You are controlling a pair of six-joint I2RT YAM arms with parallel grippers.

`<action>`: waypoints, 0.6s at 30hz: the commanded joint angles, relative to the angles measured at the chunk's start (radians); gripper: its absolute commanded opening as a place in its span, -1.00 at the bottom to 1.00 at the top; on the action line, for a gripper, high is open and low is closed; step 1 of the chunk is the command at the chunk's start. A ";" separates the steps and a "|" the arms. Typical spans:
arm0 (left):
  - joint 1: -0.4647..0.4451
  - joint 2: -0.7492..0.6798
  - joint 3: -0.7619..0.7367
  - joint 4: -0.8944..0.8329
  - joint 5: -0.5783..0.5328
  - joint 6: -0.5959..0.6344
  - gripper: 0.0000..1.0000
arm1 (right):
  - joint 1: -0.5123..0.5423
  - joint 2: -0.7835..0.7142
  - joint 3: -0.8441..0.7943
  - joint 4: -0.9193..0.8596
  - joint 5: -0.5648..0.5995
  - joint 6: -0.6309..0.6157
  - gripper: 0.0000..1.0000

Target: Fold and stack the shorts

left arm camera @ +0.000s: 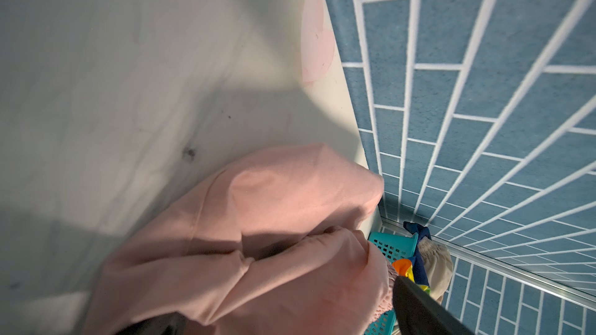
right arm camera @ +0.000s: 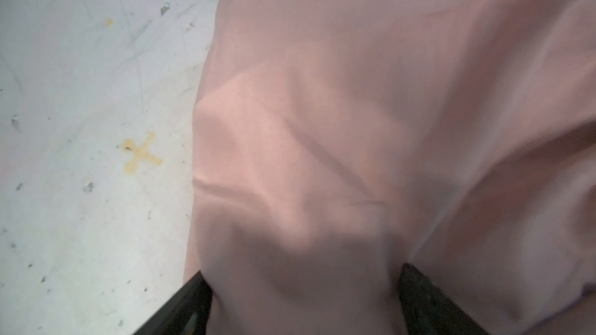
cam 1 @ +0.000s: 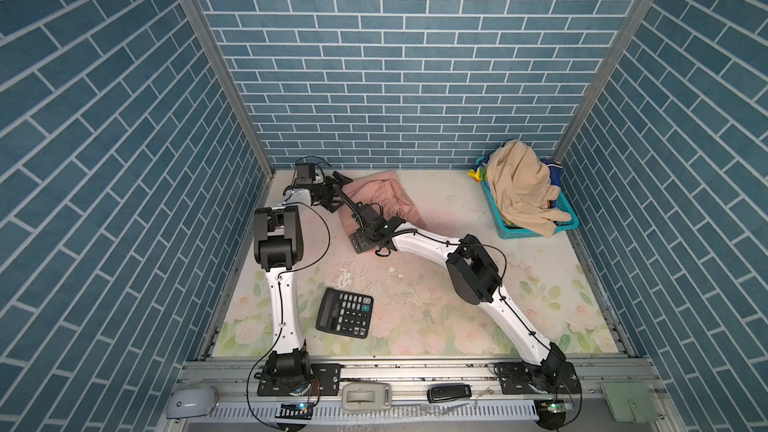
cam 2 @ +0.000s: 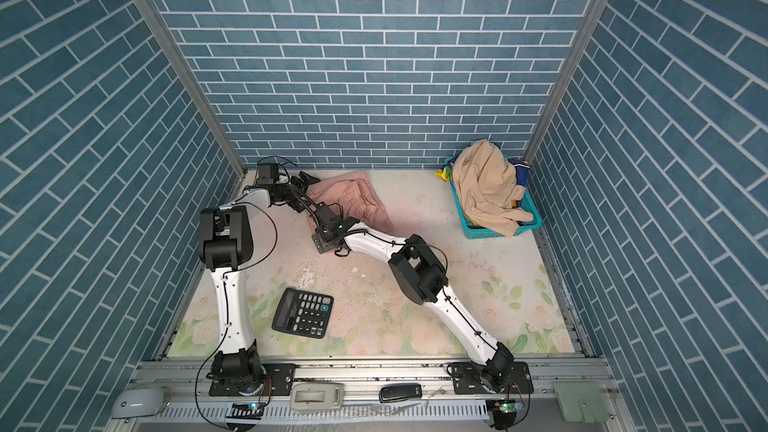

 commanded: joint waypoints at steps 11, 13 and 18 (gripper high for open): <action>0.054 0.044 -0.071 -0.033 -0.053 0.060 0.99 | -0.133 -0.222 -0.535 0.080 -0.025 -0.036 0.73; 0.058 0.050 -0.057 -0.054 -0.058 0.070 0.99 | -0.144 -0.244 -0.581 0.091 -0.023 -0.041 0.73; 0.059 0.054 -0.022 -0.079 -0.057 0.068 0.99 | -0.162 -0.277 -0.661 0.121 -0.047 -0.039 0.72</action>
